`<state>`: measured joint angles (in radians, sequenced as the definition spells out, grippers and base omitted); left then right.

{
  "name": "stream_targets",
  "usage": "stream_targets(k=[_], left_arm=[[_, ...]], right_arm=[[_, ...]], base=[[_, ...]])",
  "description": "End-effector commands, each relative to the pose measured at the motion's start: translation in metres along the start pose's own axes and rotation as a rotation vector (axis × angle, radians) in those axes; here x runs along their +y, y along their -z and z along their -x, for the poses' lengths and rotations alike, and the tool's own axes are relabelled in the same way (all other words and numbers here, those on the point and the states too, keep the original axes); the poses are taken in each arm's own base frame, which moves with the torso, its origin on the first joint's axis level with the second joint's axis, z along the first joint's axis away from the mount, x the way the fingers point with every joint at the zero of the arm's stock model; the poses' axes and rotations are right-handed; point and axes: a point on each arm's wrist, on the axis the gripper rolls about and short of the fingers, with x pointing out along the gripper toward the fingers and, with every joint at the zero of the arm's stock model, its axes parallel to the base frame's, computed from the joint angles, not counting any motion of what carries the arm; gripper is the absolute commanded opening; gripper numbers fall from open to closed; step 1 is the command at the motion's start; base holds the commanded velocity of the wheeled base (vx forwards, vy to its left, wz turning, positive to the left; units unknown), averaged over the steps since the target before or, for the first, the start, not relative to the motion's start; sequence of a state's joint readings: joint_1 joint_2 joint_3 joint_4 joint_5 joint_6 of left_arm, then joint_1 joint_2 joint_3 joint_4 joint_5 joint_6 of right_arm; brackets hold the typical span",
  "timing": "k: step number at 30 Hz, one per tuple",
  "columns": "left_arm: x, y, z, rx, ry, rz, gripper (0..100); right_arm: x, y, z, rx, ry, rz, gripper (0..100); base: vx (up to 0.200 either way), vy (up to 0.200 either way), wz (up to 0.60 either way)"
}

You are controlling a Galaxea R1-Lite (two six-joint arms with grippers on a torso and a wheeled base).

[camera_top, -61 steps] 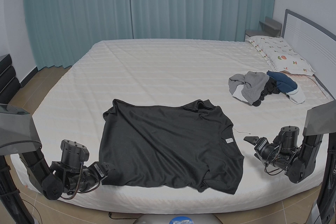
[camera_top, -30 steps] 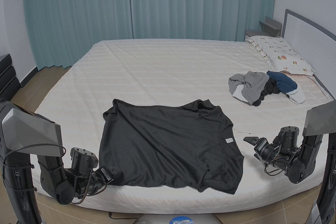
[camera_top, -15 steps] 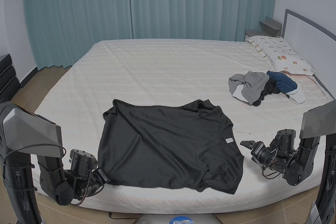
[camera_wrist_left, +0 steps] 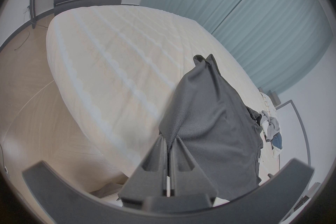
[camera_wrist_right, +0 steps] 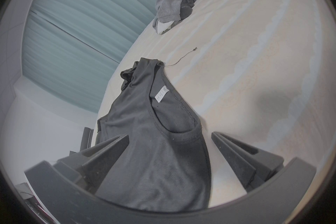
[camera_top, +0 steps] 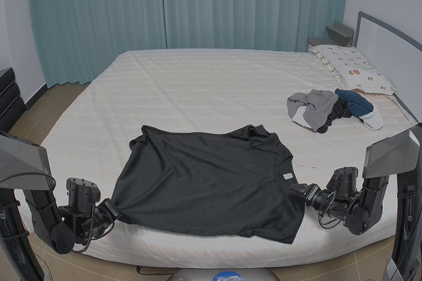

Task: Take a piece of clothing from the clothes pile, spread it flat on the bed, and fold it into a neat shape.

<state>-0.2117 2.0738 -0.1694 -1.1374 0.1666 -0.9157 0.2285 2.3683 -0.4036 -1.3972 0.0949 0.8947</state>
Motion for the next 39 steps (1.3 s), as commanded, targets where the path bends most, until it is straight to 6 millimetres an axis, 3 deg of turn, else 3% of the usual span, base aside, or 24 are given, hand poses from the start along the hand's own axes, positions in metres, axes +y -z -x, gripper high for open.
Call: stream_targets(k=[1,3,4,10,11,13,16,23,30,33,36,37,39], left_arm=[[0.0,-0.003,0.003,-0.013,0.008,0.011,0],[0.001,-0.003,0.002,-0.01,0.004,0.013,0],[0.001,-0.004,0.001,-0.01,0.004,0.015,0],[0.001,-0.004,0.001,-0.001,0.014,0.021,0],[0.001,-0.004,0.0,0.016,0.027,0.025,0],[0.001,-0.005,-0.001,0.02,0.03,0.029,0],[0.004,-0.006,-0.007,0.037,0.021,0.04,0],[0.008,-0.005,-0.02,0.064,0.008,0.05,0],[0.007,-0.005,-0.022,0.065,0.009,0.051,0],[0.01,-0.002,-0.027,0.078,-0.006,0.048,0],[0.01,-0.002,-0.029,0.076,-0.004,0.05,0],[0.011,-0.001,-0.03,0.074,-0.002,0.05,0],[0.011,-0.001,-0.031,0.073,0.0,0.049,0]], right_arm=[[-0.005,0.004,-0.013,0.017,0.016,0.021,100],[-0.004,0.003,-0.016,0.019,0.019,0.027,100],[-0.001,0.0,-0.023,0.019,0.021,0.036,0],[0.012,-0.019,-0.037,-0.021,0.013,0.04,0],[0.019,-0.032,-0.044,-0.043,0.007,0.049,0],[0.023,-0.038,-0.049,-0.05,0.007,0.053,0],[0.034,-0.063,-0.058,-0.093,-0.004,0.083,0],[0.054,-0.087,-0.075,-0.125,-0.026,0.143,0],[0.061,-0.093,-0.105,-0.136,-0.026,0.149,0],[0.061,-0.085,-0.127,-0.159,-0.015,0.159,0],[0.058,-0.08,-0.136,-0.164,-0.004,0.162,0],[0.055,-0.079,-0.143,-0.172,0.005,0.173,100],[0.052,-0.077,-0.147,-0.177,0.009,0.182,100]], base=[[0.0,0.0,0.0],[0.0,0.0,0.0],[0.0,0.0,0.0],[0.0,0.0,0.0],[0.0,0.0,0.0],[0.0,0.0,0.0],[0.0,0.0,0.0],[0.0,0.0,0.0],[0.0,0.0,0.0],[0.0,0.0,0.0],[0.0,0.0,0.0],[0.0,0.0,0.0],[0.0,0.0,0.0]])
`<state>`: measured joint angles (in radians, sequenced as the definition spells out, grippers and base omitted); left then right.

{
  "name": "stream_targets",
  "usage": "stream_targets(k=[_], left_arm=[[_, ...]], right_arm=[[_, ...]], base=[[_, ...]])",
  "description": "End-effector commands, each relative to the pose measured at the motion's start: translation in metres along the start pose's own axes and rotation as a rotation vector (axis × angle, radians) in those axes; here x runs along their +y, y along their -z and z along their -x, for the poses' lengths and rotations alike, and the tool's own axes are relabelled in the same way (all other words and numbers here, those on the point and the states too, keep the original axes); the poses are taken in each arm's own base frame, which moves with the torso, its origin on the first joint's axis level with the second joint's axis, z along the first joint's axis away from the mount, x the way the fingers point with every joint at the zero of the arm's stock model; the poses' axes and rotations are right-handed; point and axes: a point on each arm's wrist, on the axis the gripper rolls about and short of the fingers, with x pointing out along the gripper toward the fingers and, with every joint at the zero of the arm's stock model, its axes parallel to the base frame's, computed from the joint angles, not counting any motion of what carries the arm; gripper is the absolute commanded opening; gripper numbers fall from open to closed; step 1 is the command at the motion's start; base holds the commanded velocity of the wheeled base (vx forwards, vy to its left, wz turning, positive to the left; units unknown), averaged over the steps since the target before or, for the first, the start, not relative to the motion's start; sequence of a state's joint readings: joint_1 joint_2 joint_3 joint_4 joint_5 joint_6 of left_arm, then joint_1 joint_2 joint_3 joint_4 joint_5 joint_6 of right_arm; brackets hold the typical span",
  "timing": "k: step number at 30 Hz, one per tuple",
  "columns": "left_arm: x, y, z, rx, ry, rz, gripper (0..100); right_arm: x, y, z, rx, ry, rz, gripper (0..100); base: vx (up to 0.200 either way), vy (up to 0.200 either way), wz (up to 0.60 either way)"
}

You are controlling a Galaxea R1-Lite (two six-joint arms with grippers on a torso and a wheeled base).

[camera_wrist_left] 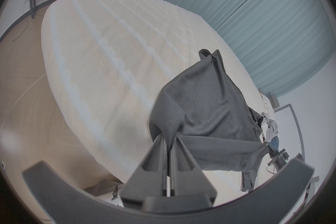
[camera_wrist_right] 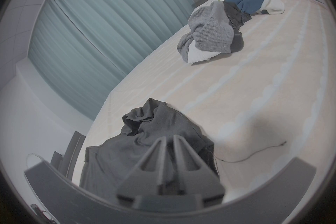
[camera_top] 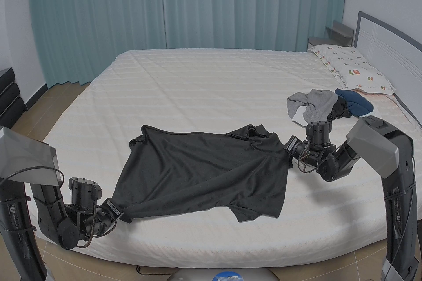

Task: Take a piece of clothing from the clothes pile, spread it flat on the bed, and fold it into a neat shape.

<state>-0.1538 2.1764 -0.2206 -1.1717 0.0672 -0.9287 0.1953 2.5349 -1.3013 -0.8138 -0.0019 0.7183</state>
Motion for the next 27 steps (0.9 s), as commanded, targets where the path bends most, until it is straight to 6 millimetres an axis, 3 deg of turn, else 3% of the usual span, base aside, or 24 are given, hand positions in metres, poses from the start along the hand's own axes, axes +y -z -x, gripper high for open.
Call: stream_targets(k=[1,4,9,10,14,19,27], left_arm=[[0.004,0.004,-0.007,0.012,-0.017,-0.002,0],[0.005,0.004,-0.007,0.014,-0.02,-0.002,0],[0.005,0.004,-0.007,0.014,-0.02,-0.002,0],[0.005,0.004,-0.006,0.015,-0.021,-0.002,0],[0.005,0.005,-0.004,0.016,-0.02,-0.003,0],[0.006,0.005,-0.003,0.017,-0.022,-0.005,0],[0.007,0.007,-0.002,0.025,-0.027,-0.008,0]], right_arm=[[-0.014,0.023,-0.019,0.02,0.027,0.017,100],[-0.014,0.018,-0.017,0.006,0.022,0.015,100],[-0.011,-0.008,0.012,-0.015,0.004,-0.002,100],[-0.007,-0.01,0.027,0.019,-0.021,-0.003,100],[-0.01,0.002,0.054,0.119,-0.018,0.003,100],[-0.013,0.044,0.098,0.297,-0.006,0.038,100],[-0.001,0.075,0.12,0.359,-0.106,0.07,100]], base=[[0.0,0.0,0.0],[0.0,0.0,0.0],[0.0,0.0,0.0],[0.0,0.0,0.0],[0.0,0.0,0.0],[0.0,0.0,0.0],[0.0,0.0,0.0]])
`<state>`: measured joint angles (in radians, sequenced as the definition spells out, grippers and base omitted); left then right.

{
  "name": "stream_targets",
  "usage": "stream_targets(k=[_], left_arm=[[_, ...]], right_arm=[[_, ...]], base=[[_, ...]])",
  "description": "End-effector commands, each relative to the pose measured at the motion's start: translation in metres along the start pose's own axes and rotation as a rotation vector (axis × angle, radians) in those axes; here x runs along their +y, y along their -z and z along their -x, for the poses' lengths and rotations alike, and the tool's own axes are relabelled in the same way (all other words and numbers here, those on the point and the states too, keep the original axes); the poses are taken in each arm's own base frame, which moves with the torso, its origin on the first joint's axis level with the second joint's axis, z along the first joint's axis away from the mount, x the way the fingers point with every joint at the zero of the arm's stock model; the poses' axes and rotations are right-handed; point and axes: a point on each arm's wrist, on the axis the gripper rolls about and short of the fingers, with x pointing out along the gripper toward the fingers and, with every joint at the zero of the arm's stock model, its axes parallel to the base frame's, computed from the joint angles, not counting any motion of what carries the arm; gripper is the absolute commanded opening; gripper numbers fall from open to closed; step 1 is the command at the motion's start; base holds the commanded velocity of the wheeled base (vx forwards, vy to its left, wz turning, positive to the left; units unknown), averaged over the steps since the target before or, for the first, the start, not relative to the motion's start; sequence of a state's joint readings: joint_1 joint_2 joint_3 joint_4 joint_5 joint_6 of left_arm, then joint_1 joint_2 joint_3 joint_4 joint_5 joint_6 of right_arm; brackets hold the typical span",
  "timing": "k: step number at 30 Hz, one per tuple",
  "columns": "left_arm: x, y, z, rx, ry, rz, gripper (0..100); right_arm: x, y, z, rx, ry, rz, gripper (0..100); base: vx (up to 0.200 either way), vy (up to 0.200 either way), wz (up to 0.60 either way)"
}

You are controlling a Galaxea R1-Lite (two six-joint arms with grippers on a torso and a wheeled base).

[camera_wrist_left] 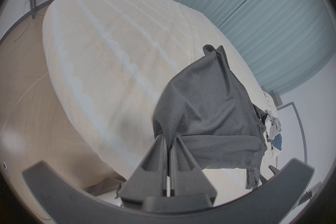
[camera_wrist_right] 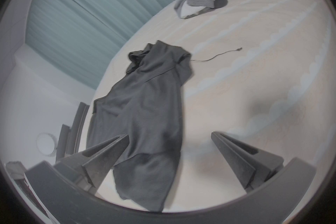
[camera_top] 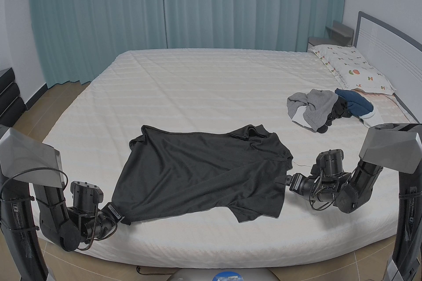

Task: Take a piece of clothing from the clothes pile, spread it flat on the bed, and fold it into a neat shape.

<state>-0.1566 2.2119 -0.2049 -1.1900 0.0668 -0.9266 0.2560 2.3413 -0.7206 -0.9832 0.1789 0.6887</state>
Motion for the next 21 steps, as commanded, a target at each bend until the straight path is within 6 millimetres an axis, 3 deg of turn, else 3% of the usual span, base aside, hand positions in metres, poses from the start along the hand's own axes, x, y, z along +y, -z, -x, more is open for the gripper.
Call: stream_targets(k=[1,2,8,13,21], left_arm=[[0.001,0.001,0.001,0.004,-0.002,-0.001,0],[0.0,0.001,0.001,0.005,0.0,-0.002,0],[0.0,0.002,0.002,0.007,0.001,-0.006,0],[0.0,0.002,0.002,0.007,0.001,-0.006,0],[0.0,0.002,0.002,0.007,0.001,-0.006,0]], right_arm=[[0.02,0.02,0.016,0.04,-0.066,0.04,100],[0.028,0.029,0.016,0.064,-0.081,0.061,100],[0.032,0.045,0.01,0.113,-0.072,0.081,100],[0.032,0.042,0.01,0.116,-0.013,0.077,100],[0.037,0.036,0.028,0.116,-0.006,0.072,100]], base=[[0.0,0.0,0.0],[0.0,0.0,0.0],[0.0,0.0,0.0],[0.0,0.0,0.0],[0.0,0.0,0.0]])
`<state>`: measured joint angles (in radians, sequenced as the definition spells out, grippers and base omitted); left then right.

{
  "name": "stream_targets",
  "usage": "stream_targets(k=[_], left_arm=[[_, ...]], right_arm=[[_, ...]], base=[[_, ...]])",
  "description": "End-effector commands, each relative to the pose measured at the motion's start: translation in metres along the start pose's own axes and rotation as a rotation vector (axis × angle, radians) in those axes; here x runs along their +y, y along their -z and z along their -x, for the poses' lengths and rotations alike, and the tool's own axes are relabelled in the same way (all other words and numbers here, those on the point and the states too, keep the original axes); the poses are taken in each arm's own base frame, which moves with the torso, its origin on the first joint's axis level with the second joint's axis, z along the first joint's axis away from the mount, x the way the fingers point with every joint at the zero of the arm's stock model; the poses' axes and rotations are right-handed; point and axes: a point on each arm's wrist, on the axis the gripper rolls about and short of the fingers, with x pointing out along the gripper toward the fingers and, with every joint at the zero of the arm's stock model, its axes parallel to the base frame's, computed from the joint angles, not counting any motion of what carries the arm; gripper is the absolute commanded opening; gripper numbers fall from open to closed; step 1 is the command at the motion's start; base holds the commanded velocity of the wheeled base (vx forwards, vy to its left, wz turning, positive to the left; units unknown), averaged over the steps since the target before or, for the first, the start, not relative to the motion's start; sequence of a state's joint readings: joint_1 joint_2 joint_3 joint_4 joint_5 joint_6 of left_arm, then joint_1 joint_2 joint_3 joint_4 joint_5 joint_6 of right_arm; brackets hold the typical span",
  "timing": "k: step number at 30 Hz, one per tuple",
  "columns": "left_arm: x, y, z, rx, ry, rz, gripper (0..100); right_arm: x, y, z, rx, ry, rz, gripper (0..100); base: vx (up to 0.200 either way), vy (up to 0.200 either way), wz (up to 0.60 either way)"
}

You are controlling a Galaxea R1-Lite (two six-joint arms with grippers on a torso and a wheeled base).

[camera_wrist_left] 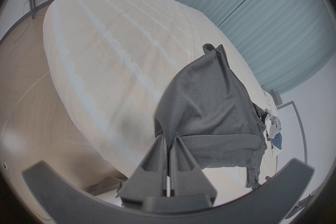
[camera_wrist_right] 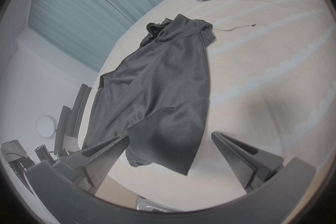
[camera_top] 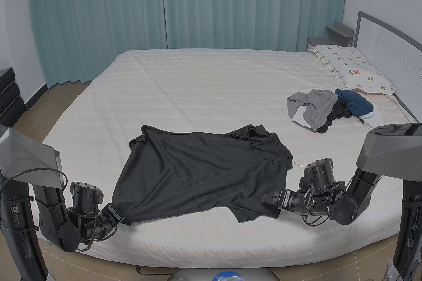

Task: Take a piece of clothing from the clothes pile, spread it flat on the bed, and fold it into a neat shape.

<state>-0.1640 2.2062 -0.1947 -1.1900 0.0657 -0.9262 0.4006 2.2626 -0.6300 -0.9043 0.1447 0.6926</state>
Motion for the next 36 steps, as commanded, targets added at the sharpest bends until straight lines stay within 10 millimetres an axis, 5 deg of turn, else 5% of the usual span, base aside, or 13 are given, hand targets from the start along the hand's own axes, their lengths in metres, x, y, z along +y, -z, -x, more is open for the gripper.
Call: stream_targets(k=[1,6,7,14,24,36], left_arm=[[0.0,0.0,0.0,0.0,0.001,-0.001,0],[0.0,0.0,0.0,0.0,0.001,-0.002,0],[0.0,0.0,0.0,0.001,0.0,-0.002,0],[0.0,0.0,0.0,-0.002,0.002,-0.001,0],[0.001,0.0,0.007,-0.004,0.005,-0.008,0],[0.005,-0.001,0.031,-0.021,0.009,-0.142,0]], right_arm=[[0.003,-0.003,0.008,-0.009,-0.007,0.0,100],[-0.003,0.004,-0.006,0.018,0.011,0.005,100],[-0.003,0.003,-0.009,0.013,0.009,0.006,0],[-0.005,-0.002,-0.003,0.002,0.018,-0.008,0],[-0.014,-0.008,0.06,-0.051,0.031,-0.045,0],[-0.022,0.018,0.121,-0.028,0.064,-0.063,0]], base=[[0.0,0.0,0.0],[0.0,0.0,0.0],[0.0,0.0,0.0],[0.0,0.0,0.0],[0.0,0.0,0.0],[0.0,0.0,0.0]])
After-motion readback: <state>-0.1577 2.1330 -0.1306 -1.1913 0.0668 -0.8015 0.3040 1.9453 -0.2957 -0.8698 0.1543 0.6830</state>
